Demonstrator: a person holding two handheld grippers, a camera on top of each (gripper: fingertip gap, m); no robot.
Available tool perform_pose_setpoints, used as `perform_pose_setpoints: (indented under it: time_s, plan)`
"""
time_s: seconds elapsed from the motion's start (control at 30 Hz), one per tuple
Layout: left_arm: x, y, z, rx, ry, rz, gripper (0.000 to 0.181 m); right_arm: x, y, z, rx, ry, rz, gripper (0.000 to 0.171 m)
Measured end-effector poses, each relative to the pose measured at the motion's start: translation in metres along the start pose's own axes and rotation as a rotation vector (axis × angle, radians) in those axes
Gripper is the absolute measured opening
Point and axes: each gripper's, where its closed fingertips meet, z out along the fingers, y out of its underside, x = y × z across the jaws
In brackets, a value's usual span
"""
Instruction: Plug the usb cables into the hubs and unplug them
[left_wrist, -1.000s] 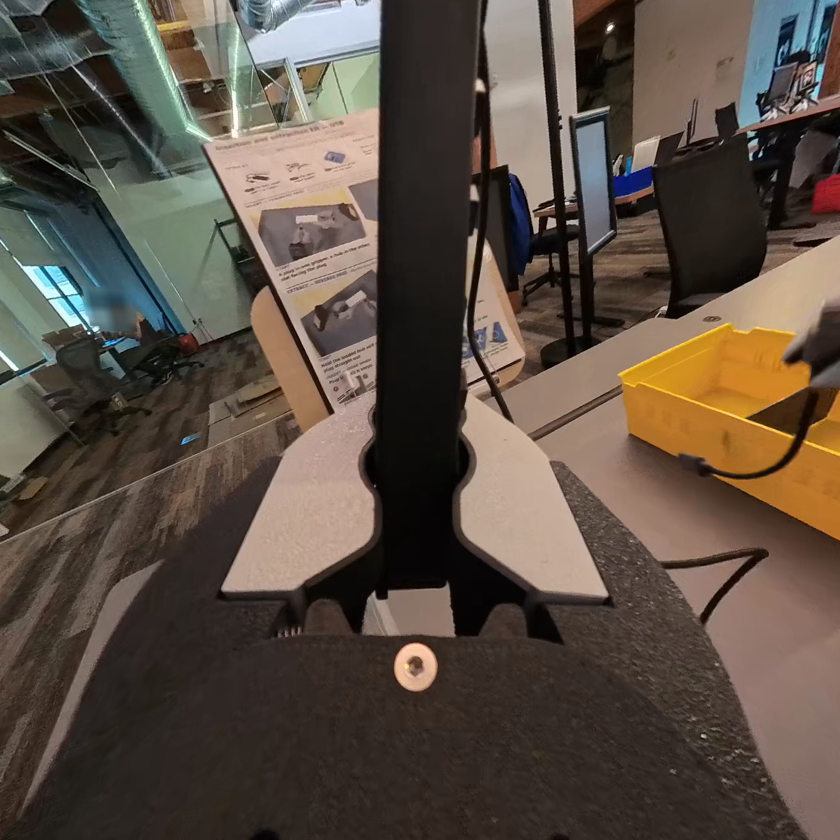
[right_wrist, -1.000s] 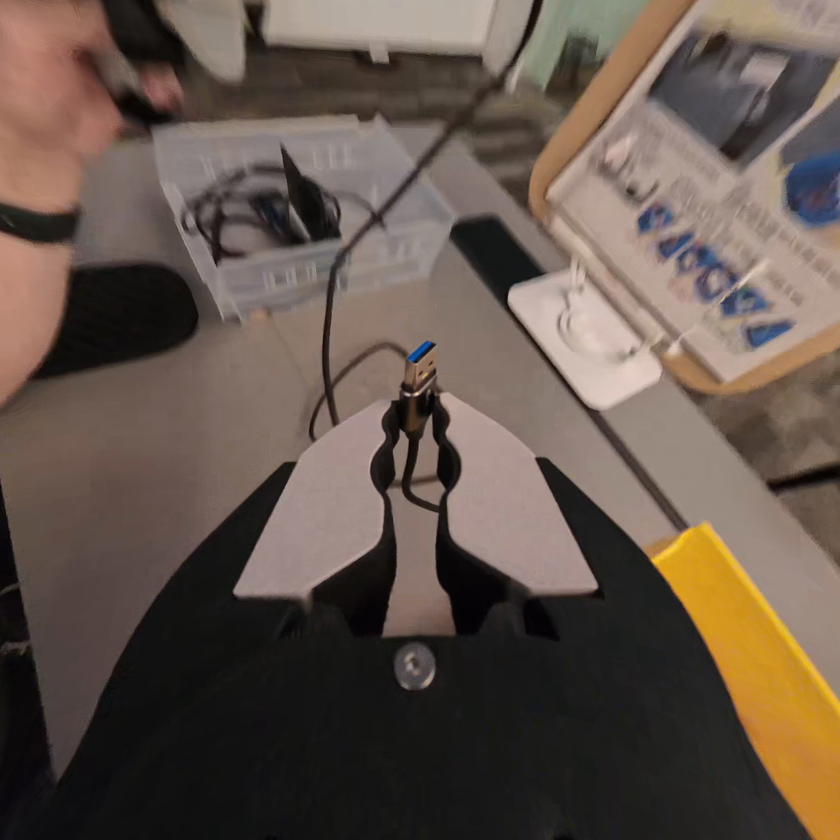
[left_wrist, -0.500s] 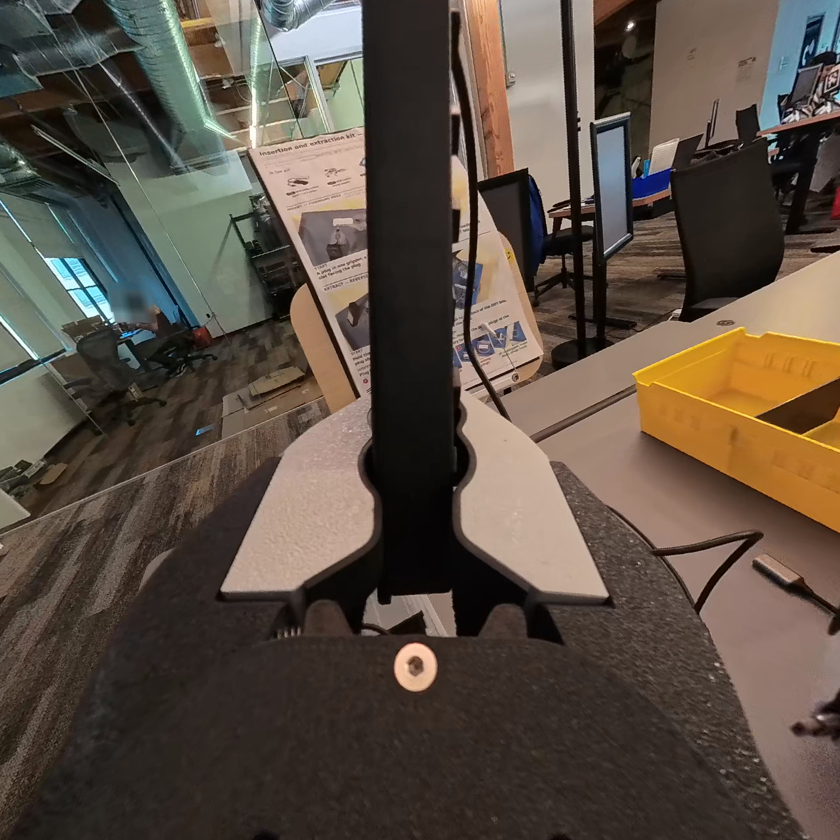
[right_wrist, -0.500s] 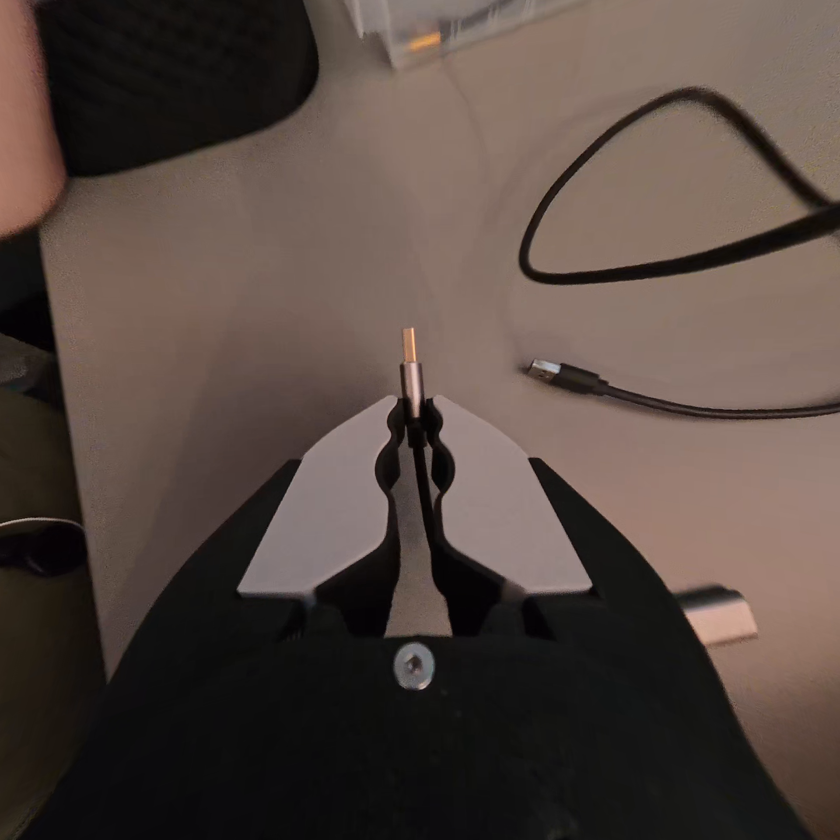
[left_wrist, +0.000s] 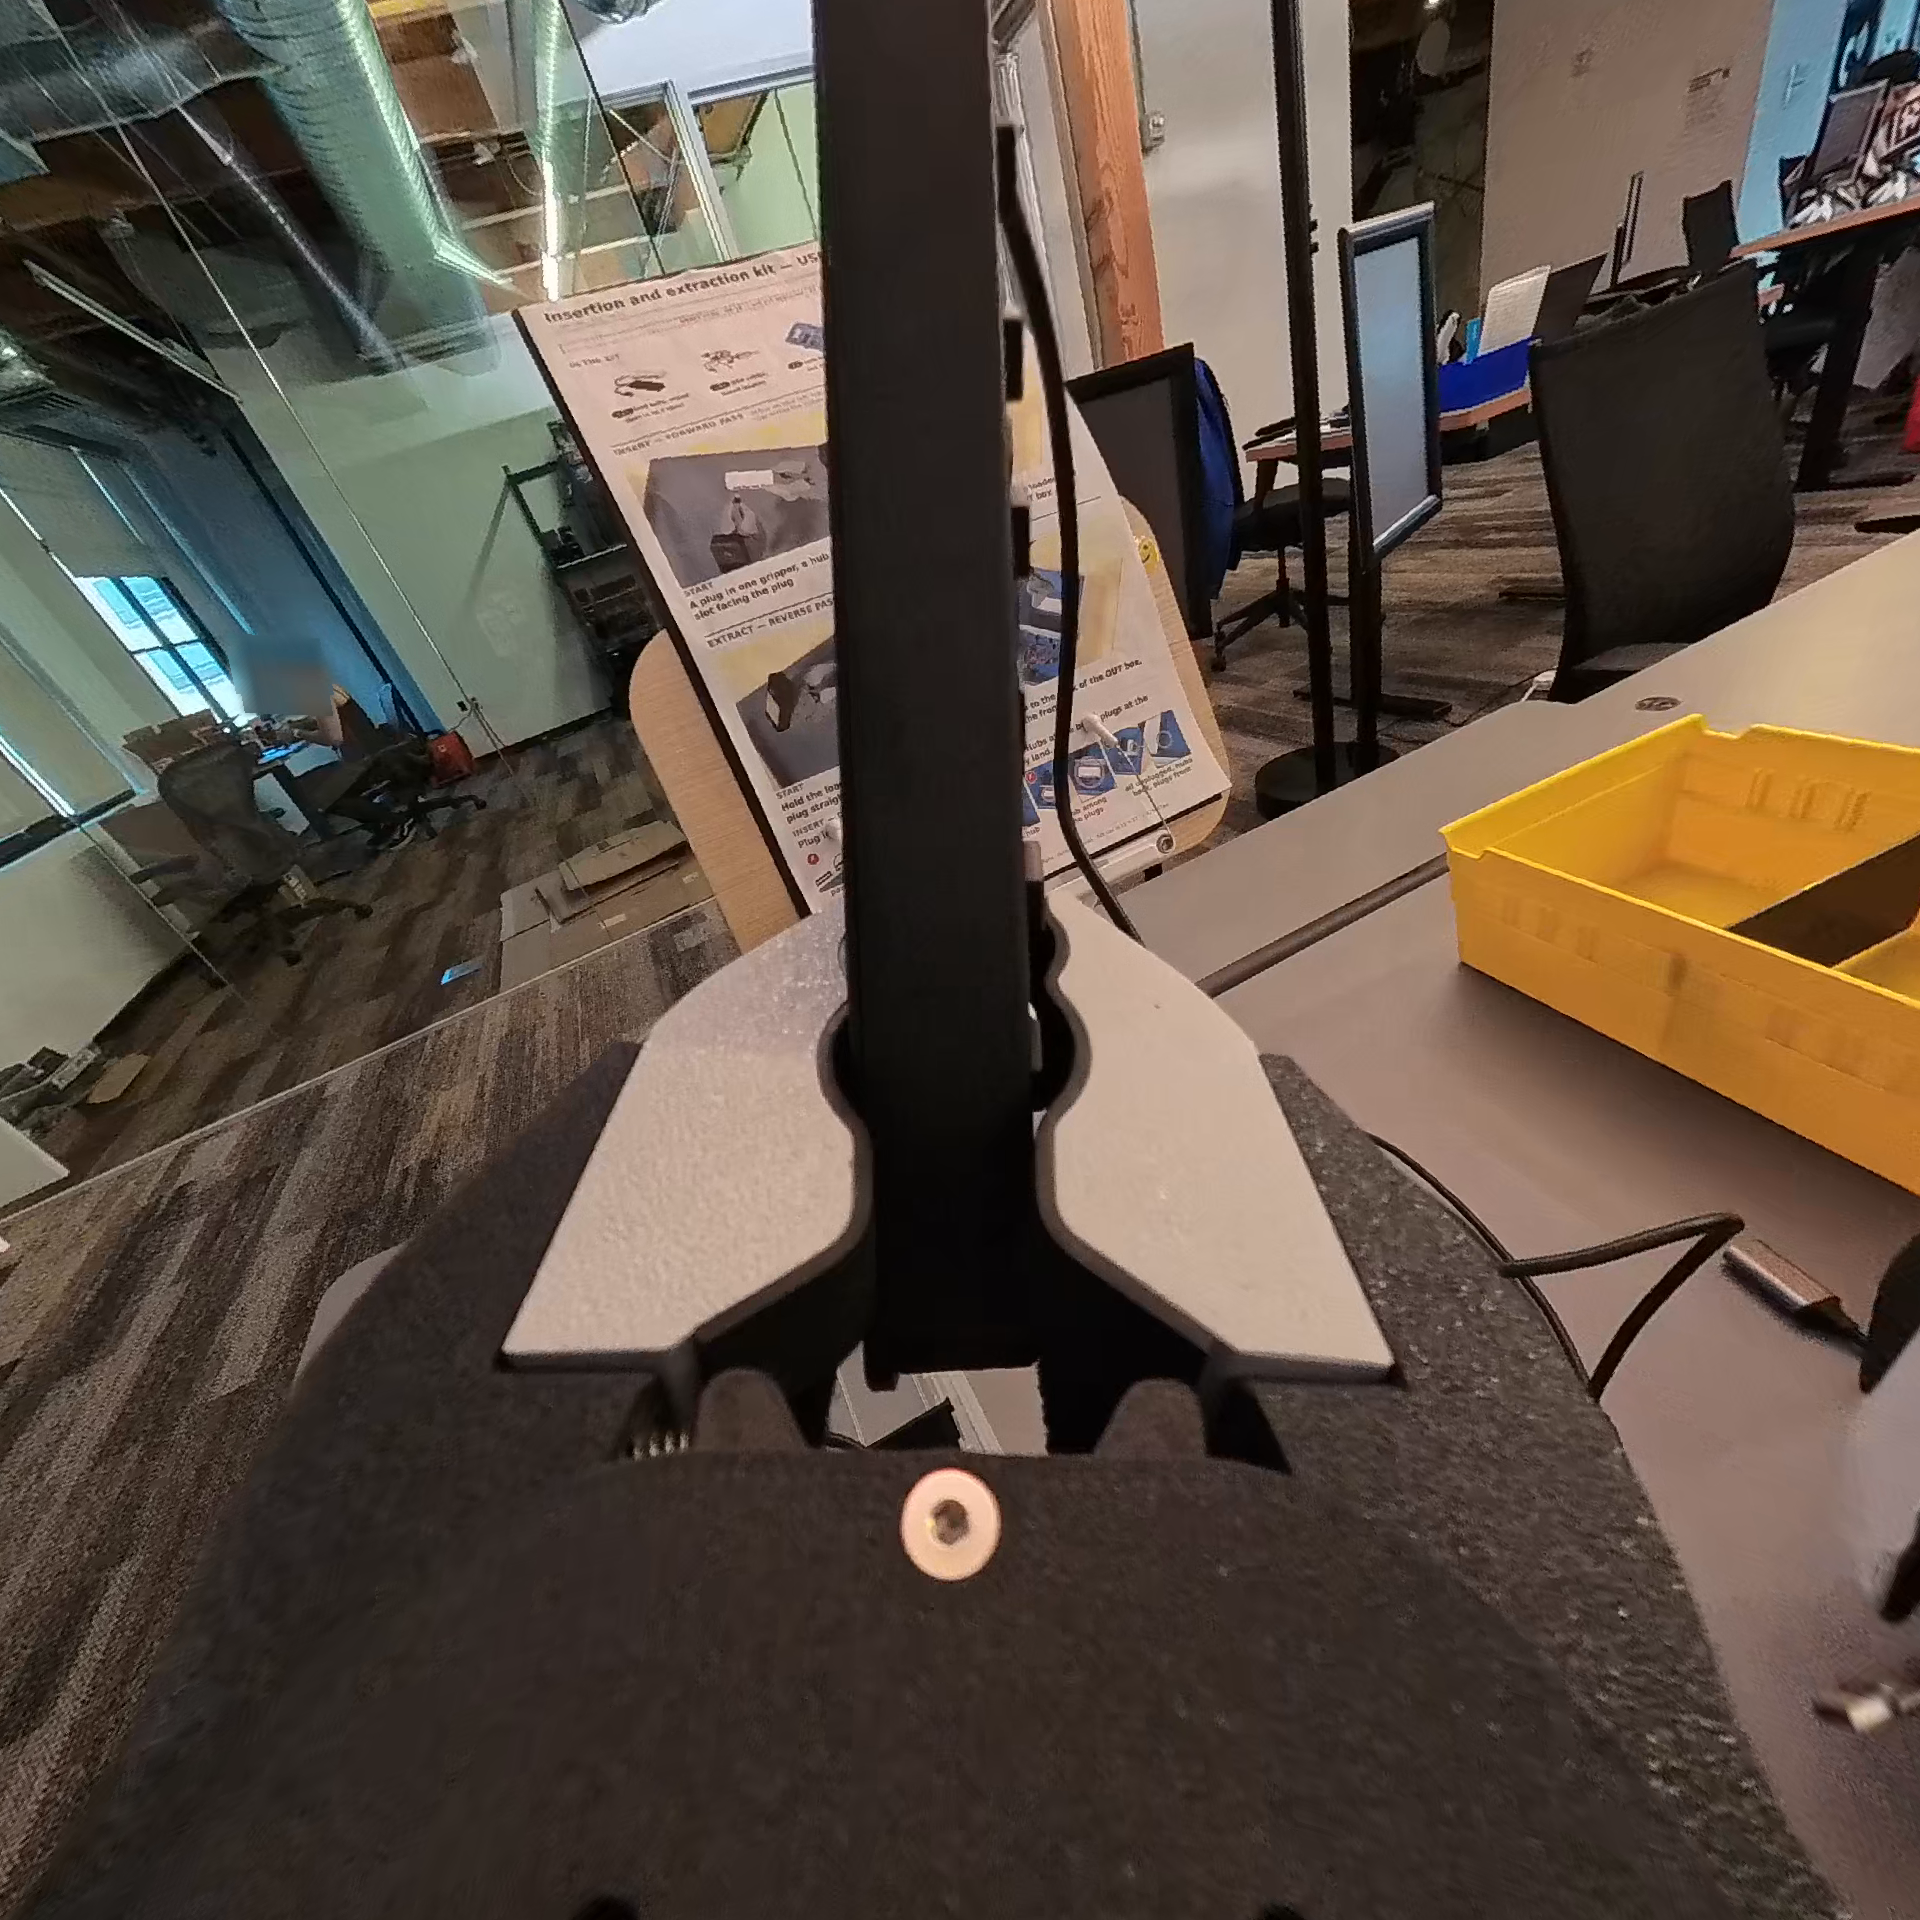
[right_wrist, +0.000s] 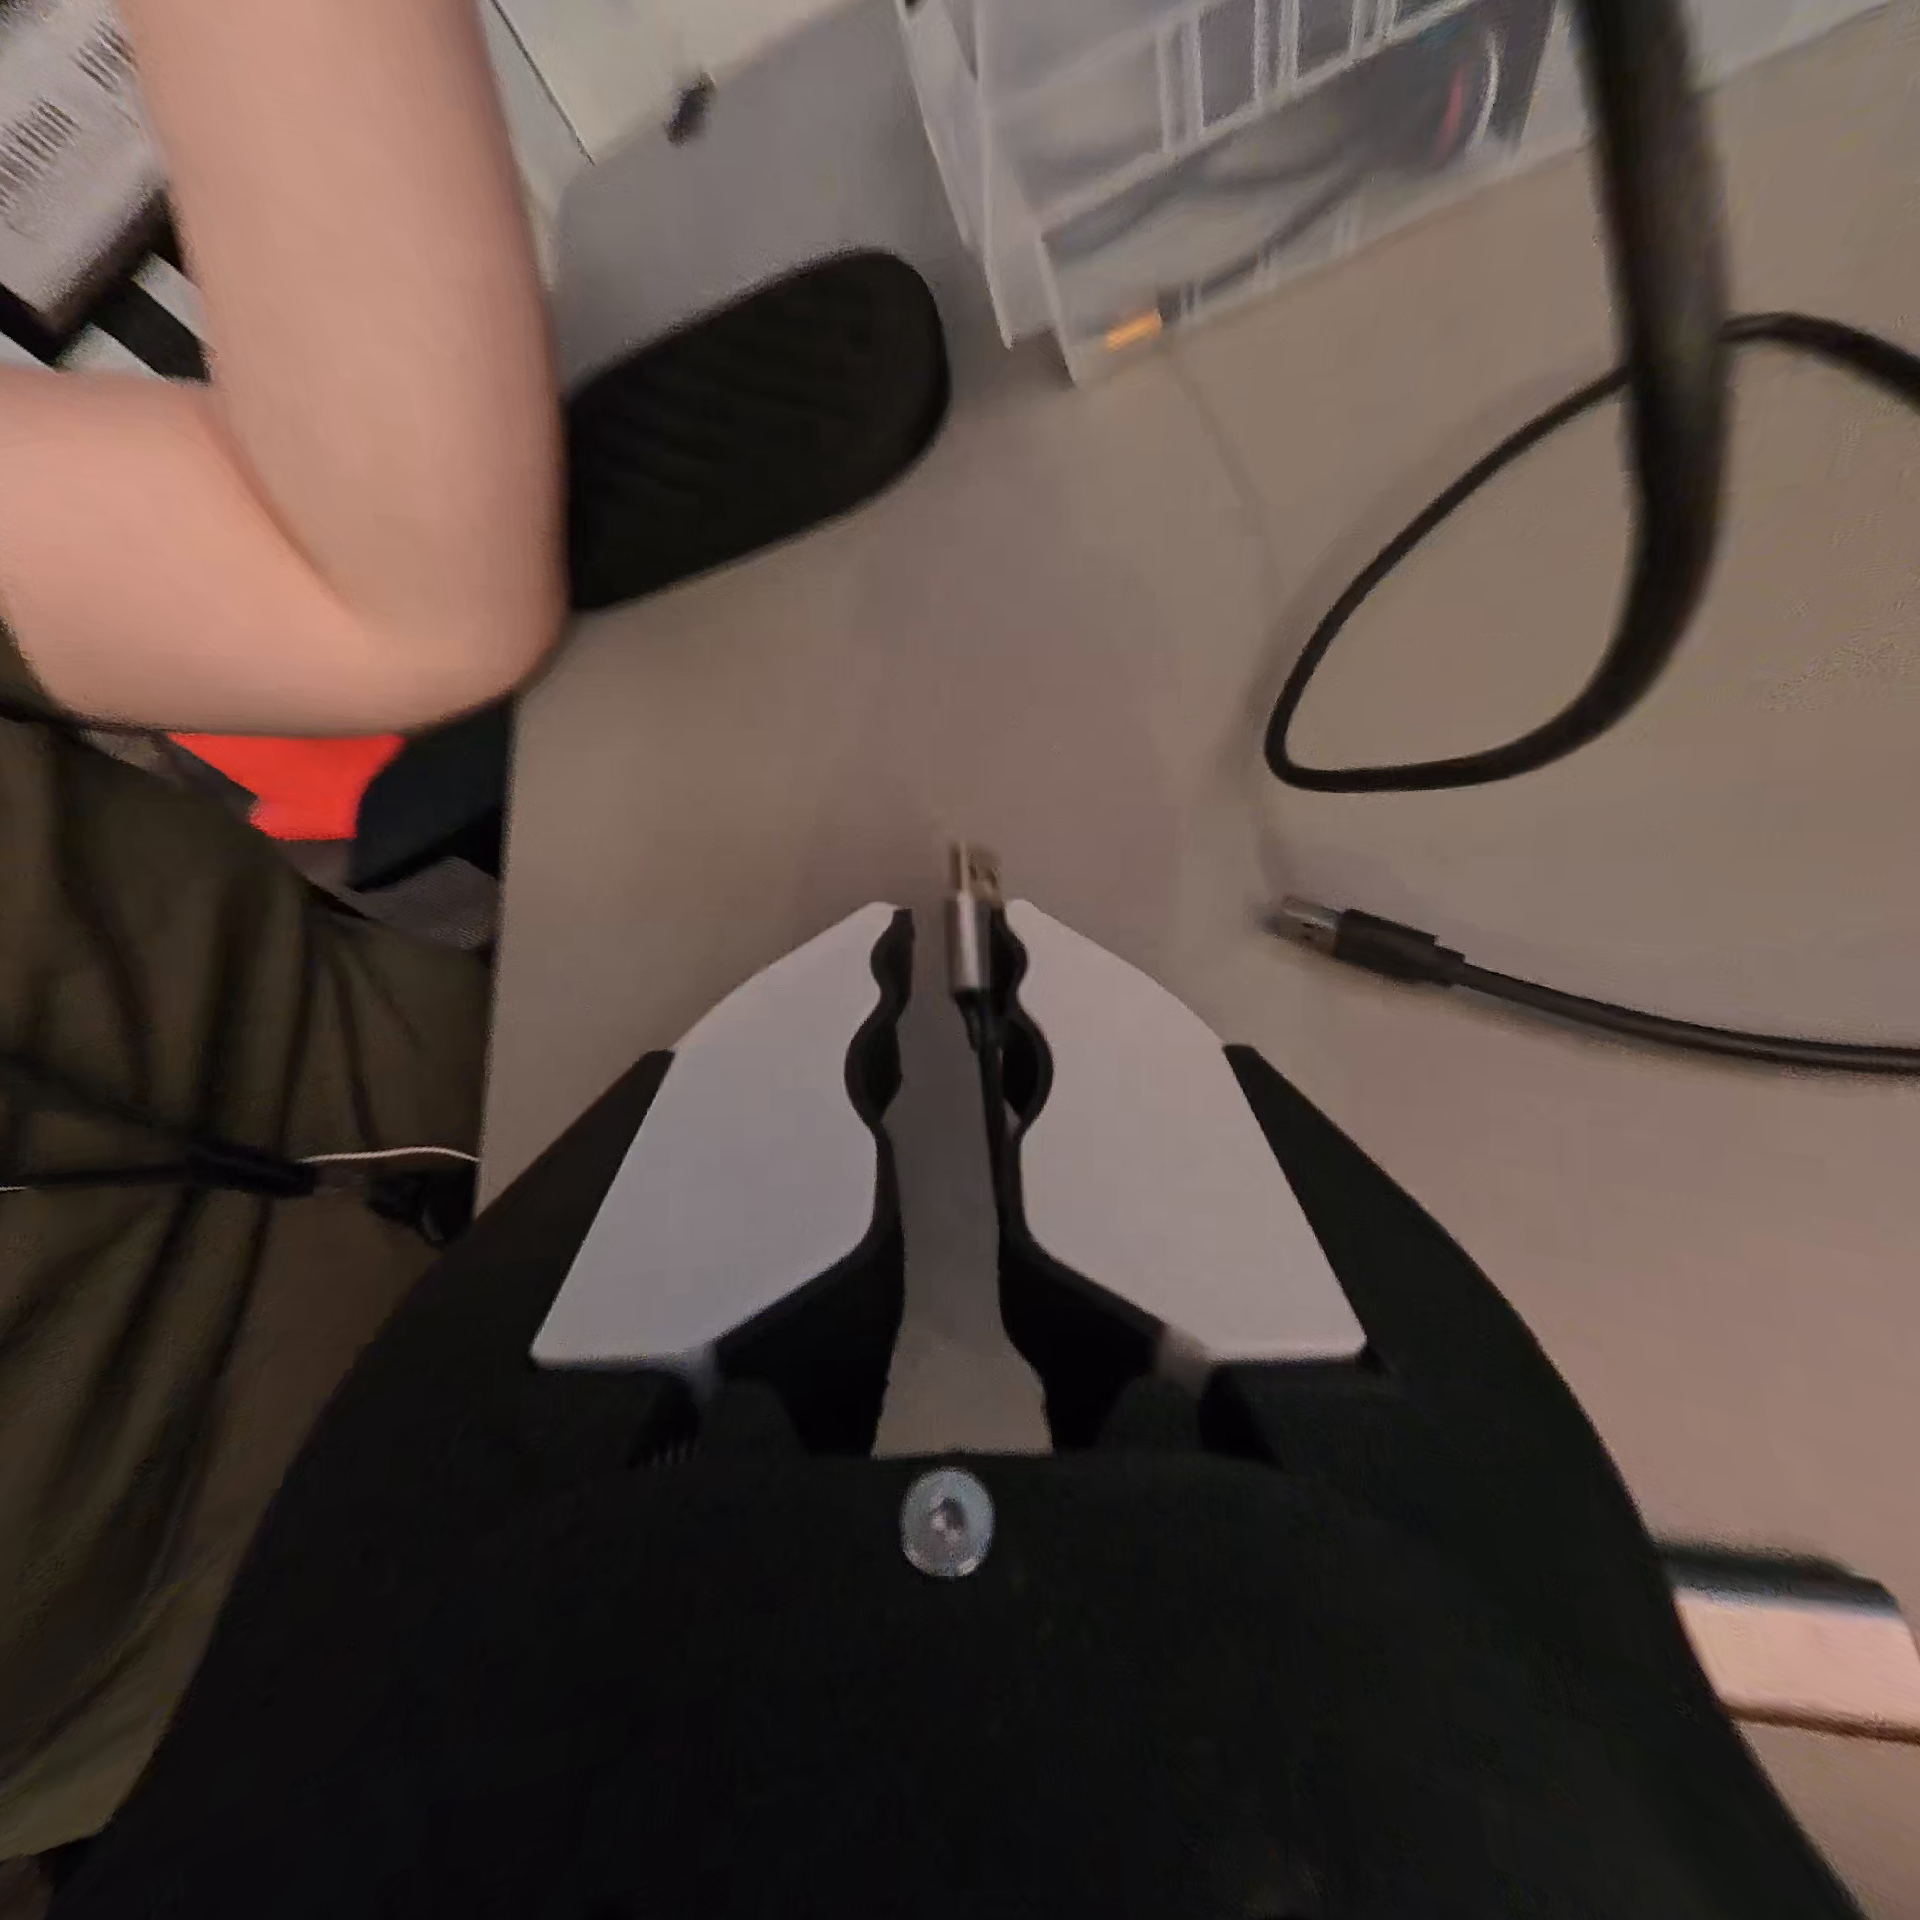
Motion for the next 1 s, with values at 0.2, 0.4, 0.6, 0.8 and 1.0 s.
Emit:
perform_pose_setpoints:
  time_s: [0.2,0.4,0.6,0.8,1.0]
  plan:
    - [0.003,0.002,0.003,-0.015,-0.002,0.014,0.028,0.014,0.01,-0.003,0.002,-0.043,0.063,0.014]
    - [0.008,0.005,0.008,-0.036,0.0,0.035,0.028,0.014,0.04,0.003,-0.198,-0.065,0.058,0.014]
    - [0.014,0.008,0.014,-0.059,-0.001,0.059,0.028,0.008,0.053,0.012,-0.232,-0.157,0.175,0.013]
    - [0.018,0.01,0.017,-0.071,-0.002,0.078,0.028,0.002,0.054,0.011,-0.215,-0.169,0.168,0.015]
    - [0.019,0.008,0.017,-0.071,-0.007,0.089,0.028,0.002,0.058,0.012,-0.209,-0.064,0.036,0.012]
